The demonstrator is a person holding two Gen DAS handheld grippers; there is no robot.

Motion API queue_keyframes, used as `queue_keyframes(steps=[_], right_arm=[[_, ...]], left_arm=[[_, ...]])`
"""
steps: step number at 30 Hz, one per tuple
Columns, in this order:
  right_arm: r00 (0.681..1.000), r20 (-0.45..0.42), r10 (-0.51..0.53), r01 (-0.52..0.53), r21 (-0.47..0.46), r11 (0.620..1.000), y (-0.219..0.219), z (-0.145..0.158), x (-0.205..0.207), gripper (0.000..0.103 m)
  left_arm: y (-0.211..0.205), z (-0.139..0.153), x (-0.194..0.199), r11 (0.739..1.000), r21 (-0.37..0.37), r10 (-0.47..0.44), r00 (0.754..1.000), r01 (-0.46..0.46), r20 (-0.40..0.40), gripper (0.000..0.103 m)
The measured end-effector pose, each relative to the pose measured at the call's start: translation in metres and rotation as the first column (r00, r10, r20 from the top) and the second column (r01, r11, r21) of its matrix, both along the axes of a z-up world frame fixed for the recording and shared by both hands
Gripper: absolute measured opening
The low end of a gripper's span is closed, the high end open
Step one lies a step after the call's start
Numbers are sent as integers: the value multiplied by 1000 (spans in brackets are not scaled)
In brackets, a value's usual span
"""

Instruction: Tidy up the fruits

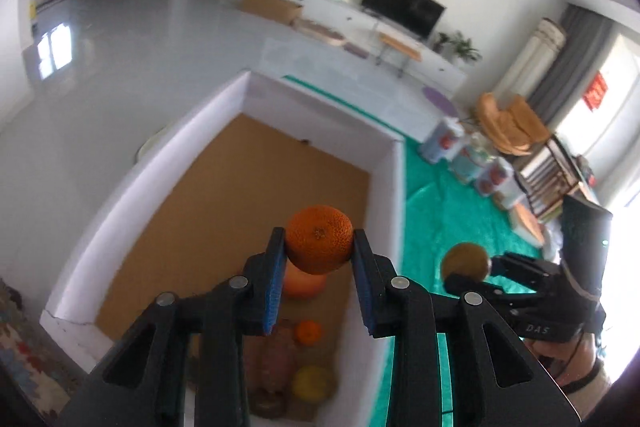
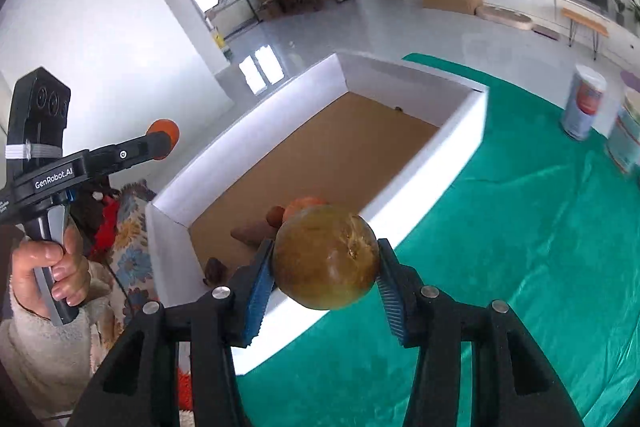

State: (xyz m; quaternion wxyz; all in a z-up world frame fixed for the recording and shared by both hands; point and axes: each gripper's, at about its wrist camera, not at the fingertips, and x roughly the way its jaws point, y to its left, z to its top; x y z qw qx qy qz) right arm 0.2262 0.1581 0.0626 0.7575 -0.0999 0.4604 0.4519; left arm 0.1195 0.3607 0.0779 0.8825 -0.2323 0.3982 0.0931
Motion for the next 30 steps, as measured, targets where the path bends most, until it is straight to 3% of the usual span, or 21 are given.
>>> queue_keyframes(steps=[3, 6, 10, 11, 12, 13, 15, 17, 20, 23, 25, 28, 30], right_arm=[[999, 24, 38, -34, -147, 989, 57, -28, 16, 49], [993, 64, 99, -75, -311, 947, 91, -57, 17, 49], [984, 78, 159, -108, -446, 888, 108, -78, 17, 50], [985, 77, 157, -106, -452, 886, 108, -77, 19, 51], [986, 77, 146, -96, -449, 888, 107, -74, 21, 53], [988, 84, 131, -82, -437, 896, 105, -69, 22, 57], [989, 111, 96, -44, -394, 918, 98, -51, 24, 74], [988, 142, 62, -10, -343, 939, 87, -25, 21, 76], [977, 214, 19, 40, -268, 962, 70, 13, -2, 91], [964, 263, -24, 73, -177, 982, 49, 43, -28, 98], [966, 254, -41, 74, -122, 990, 39, 53, -42, 100], [977, 198, -73, 89, -69, 994, 23, 54, -58, 103], [990, 124, -70, 80, -77, 994, 17, 45, -67, 103]], left_arm=[[43, -58, 26, 997, -47, 60, 986, -68, -153, 32], [58, -104, 39, 993, -53, 84, 962, -101, -260, 32], [60, -127, 45, 994, -42, 82, 945, -100, -317, 34], [59, -128, 45, 995, -34, 83, 945, -99, -318, 42], [57, -127, 44, 995, -29, 83, 946, -97, -312, 55], [56, -124, 42, 995, -22, 85, 951, -96, -298, 61], [49, -107, 32, 996, 23, 89, 966, -86, -243, 71], [36, -81, 21, 992, 106, 84, 981, -66, -176, 77], [4, -35, -11, 962, 265, 81, 996, -66, -46, 100], [-32, 2, -44, 906, 411, 88, 995, -104, 56, 102], [-40, 10, -55, 883, 441, 148, 987, -161, 64, 102], [-41, -1, -66, 874, 417, 270, 963, -247, 4, 103], [-35, -11, -72, 896, 370, 284, 957, -243, -59, 102]])
